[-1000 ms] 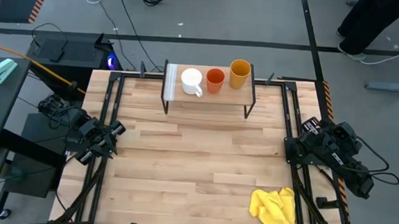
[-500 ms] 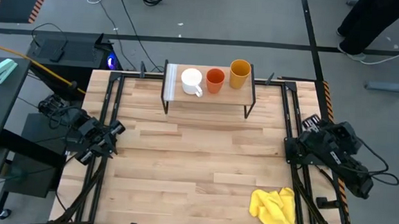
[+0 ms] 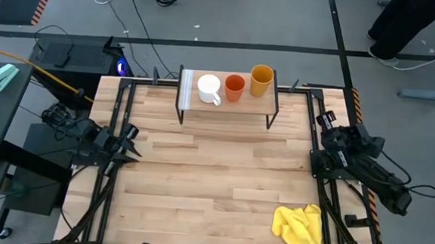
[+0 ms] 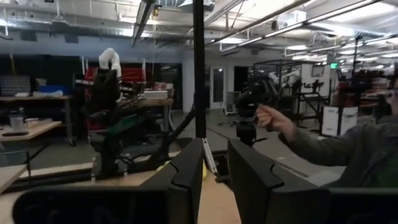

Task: Stack small to large cups/mugs on shelf
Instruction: Return to Home Position

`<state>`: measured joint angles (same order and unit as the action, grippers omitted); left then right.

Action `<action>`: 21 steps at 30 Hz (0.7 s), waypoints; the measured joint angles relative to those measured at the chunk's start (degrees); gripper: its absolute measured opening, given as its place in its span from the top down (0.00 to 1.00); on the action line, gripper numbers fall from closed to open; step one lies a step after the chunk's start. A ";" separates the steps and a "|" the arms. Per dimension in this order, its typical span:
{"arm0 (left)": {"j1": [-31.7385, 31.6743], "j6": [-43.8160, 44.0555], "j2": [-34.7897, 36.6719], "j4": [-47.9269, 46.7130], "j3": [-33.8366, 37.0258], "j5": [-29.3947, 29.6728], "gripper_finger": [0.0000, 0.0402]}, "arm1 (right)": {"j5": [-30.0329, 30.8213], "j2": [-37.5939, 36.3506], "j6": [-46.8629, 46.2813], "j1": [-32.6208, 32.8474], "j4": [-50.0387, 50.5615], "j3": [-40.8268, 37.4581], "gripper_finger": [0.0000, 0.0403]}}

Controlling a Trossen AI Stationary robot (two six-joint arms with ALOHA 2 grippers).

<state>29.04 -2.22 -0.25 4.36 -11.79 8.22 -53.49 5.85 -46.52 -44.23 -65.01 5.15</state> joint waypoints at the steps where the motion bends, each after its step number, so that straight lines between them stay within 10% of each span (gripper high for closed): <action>1: 0.00 -0.26 0.00 -0.29 0.00 0.33 0.80 | -0.12 0.00 0.10 0.00 -0.25 0.00 0.96; 21: 0.00 -5.60 -0.09 -0.33 0.00 1.36 0.80 | 13.37 0.15 -0.10 -0.92 4.04 0.00 0.96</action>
<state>29.04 -7.82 -0.34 4.03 -11.79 9.57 -40.13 6.00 -46.62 -45.14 -60.98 5.15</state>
